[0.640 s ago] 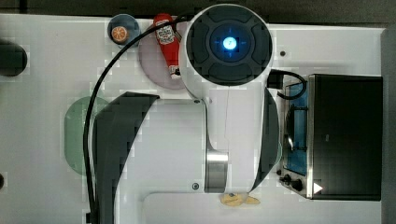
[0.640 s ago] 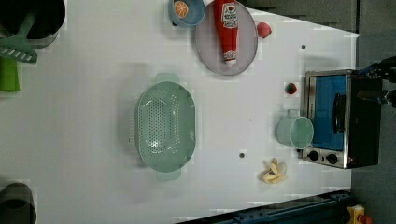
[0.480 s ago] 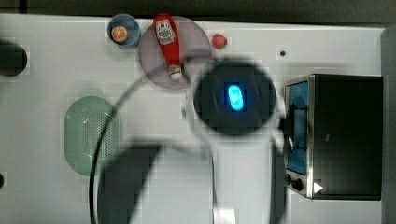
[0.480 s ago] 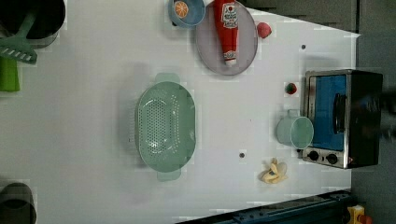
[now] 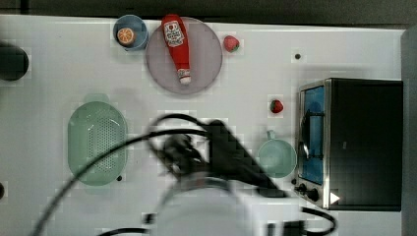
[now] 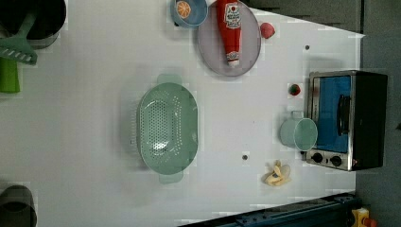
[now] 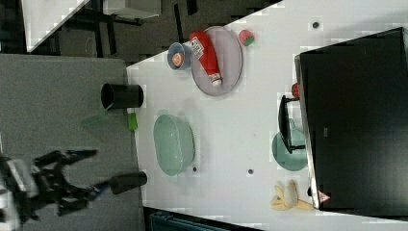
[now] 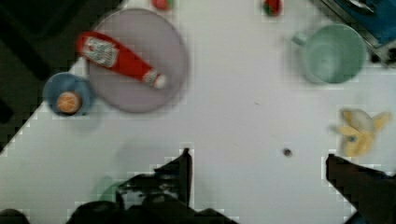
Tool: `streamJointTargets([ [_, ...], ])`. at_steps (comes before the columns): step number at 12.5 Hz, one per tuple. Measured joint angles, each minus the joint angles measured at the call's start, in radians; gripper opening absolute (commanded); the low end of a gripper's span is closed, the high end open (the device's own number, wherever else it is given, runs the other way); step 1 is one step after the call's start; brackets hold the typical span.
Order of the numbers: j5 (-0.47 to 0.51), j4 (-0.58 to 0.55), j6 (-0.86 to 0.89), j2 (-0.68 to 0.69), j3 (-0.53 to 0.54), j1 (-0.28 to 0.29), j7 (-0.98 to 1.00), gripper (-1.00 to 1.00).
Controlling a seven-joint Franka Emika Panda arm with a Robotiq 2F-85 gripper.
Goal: Drag strainer left to right.
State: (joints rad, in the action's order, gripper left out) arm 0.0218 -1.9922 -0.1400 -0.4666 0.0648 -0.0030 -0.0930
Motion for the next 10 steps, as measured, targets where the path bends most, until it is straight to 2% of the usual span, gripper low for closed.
streamJointTargets([
  [3,-0.002,0.015,0.020,0.106,0.192,-0.009,-0.072,1.00],
  [7,0.022,-0.039,-0.133,0.377,0.496,0.037,-0.389,1.00],
  [10,0.049,-0.088,-0.275,0.537,0.552,0.095,-0.661,1.00],
])
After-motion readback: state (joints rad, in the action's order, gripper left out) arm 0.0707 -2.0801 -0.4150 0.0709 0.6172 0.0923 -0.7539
